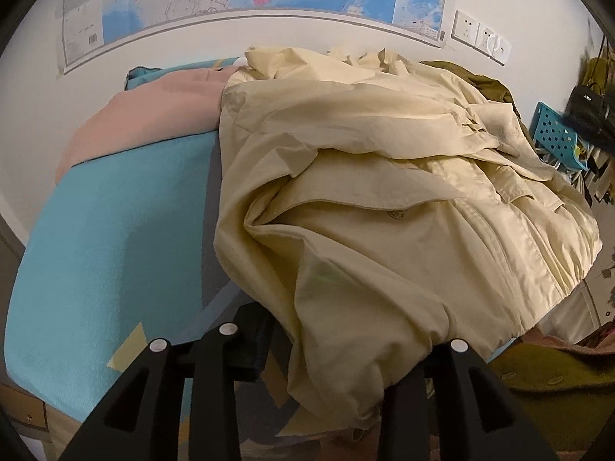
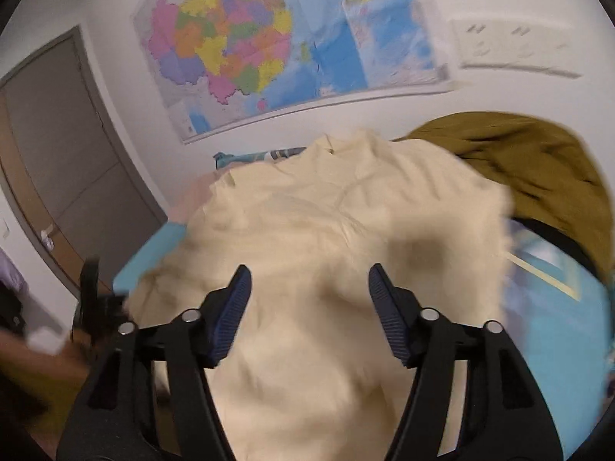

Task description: Fold large clothes

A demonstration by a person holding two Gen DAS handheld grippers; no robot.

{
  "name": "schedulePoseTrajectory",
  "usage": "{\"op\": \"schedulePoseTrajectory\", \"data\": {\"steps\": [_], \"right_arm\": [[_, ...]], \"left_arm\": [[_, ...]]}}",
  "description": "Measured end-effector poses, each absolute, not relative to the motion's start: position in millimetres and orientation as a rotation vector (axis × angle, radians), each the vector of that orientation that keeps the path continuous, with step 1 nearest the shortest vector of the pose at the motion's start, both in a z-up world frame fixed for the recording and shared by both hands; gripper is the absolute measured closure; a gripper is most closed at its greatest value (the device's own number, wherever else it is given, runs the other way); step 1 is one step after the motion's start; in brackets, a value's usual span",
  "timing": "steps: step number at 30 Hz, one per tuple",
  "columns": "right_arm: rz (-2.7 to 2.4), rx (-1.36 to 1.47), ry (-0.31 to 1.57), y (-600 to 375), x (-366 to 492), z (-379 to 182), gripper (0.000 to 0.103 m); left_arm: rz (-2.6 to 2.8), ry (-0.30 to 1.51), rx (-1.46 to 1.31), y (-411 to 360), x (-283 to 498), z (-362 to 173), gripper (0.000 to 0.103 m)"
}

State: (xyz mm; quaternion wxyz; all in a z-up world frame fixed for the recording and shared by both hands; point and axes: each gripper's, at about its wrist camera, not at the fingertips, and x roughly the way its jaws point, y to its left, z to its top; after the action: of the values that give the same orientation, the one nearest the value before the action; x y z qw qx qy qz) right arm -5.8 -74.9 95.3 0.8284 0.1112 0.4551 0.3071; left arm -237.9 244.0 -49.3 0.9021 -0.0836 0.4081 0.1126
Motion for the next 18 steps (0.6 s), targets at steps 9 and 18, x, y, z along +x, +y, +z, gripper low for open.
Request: {"op": "schedulePoseTrajectory", "data": {"steps": [9,18], "right_arm": [[0.578,0.084,1.192,34,147,0,0.046],[0.545,-0.065,1.333,77,171,-59,0.060]], "left_arm": [[0.222,0.811,-0.217,251,-235,-50,0.064],[0.185,0.785,-0.243,257,-234,-51,0.059]]}}
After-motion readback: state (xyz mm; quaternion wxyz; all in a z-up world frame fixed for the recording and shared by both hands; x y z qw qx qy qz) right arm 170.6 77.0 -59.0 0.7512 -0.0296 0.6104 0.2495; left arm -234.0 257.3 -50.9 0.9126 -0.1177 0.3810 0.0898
